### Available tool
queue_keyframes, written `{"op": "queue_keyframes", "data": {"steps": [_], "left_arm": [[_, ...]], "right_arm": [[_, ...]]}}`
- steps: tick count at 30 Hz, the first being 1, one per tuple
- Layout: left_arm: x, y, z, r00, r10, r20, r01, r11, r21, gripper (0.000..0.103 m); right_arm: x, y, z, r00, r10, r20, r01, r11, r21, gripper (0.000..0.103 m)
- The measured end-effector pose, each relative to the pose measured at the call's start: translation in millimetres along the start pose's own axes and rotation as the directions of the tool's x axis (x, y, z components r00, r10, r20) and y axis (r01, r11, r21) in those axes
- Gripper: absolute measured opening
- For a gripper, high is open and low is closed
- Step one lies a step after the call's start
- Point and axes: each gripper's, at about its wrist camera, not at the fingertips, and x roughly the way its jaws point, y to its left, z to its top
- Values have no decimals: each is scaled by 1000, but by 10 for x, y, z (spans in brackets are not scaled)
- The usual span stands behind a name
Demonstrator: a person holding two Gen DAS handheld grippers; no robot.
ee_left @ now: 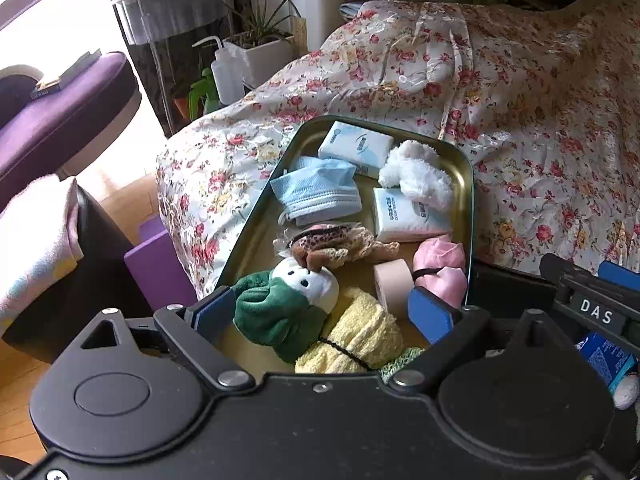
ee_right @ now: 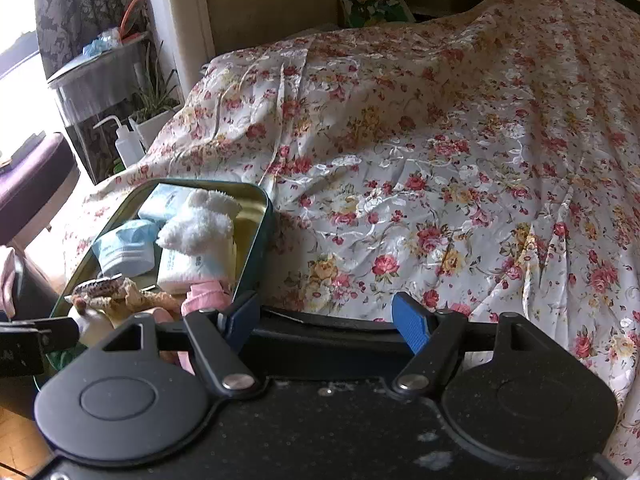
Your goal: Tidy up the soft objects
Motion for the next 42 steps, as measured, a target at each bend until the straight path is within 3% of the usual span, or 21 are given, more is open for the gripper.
{"op": "queue_keyframes", "data": {"steps": [42], "left_arm": [[9,-15,-22,1000,-3,-18,3,1000,17,91]], "right_arm": [[11,18,-27,1000,-2,-4,2,1000,-17,73]]}}
